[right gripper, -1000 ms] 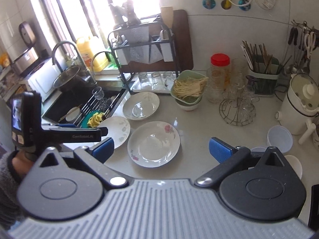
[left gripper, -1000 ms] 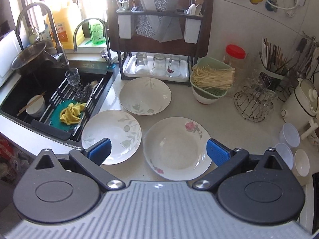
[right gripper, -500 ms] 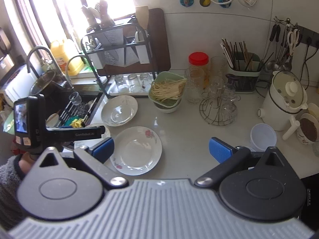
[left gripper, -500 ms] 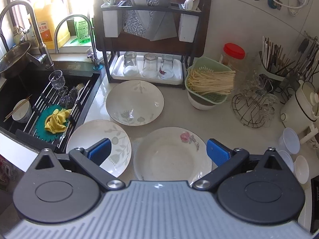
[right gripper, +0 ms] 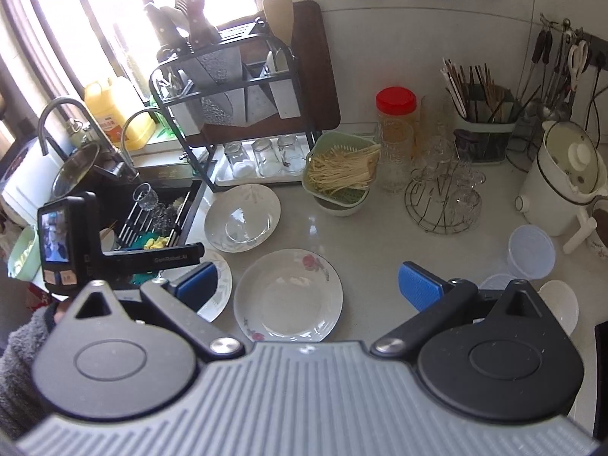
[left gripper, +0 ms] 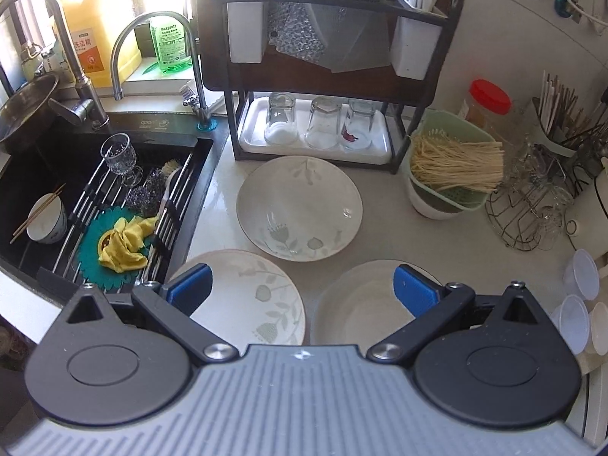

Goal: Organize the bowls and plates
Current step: 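Move both grippers toward the leaf-pattern plate beside the rose plate, then close both grippers on the rim of the leaf-pattern plate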

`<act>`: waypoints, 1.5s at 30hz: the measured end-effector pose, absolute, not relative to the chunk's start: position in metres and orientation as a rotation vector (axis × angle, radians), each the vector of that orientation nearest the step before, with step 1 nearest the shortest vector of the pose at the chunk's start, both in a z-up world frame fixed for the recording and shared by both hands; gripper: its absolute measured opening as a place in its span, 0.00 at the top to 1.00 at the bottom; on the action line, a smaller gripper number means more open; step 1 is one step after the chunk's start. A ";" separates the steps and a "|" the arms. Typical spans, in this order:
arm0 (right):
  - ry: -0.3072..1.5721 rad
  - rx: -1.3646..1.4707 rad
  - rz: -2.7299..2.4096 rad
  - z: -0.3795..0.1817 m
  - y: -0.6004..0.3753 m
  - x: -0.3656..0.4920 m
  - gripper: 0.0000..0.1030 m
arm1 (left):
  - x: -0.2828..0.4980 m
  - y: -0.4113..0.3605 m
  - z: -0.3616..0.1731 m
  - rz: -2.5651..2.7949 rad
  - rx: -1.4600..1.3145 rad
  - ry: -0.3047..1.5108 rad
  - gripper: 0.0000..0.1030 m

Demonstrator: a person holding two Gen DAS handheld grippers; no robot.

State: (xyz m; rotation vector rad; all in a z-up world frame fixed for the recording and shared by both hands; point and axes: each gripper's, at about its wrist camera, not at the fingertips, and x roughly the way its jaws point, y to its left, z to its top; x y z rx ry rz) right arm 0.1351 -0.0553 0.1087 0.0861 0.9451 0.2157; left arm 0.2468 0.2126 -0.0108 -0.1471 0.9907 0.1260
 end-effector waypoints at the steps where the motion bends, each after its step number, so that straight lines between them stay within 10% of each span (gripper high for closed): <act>1: 0.949 0.089 0.204 0.108 -0.052 0.138 0.00 | 0.252 0.217 -0.012 0.123 -0.141 0.995 0.00; 27: 1.036 0.107 0.061 0.098 0.081 0.212 0.00 | 0.321 0.356 -0.057 0.020 -0.145 1.085 0.00; 45: 1.237 0.361 0.069 -0.055 0.133 0.218 0.00 | 0.283 0.419 -0.128 -0.148 -0.152 1.189 0.00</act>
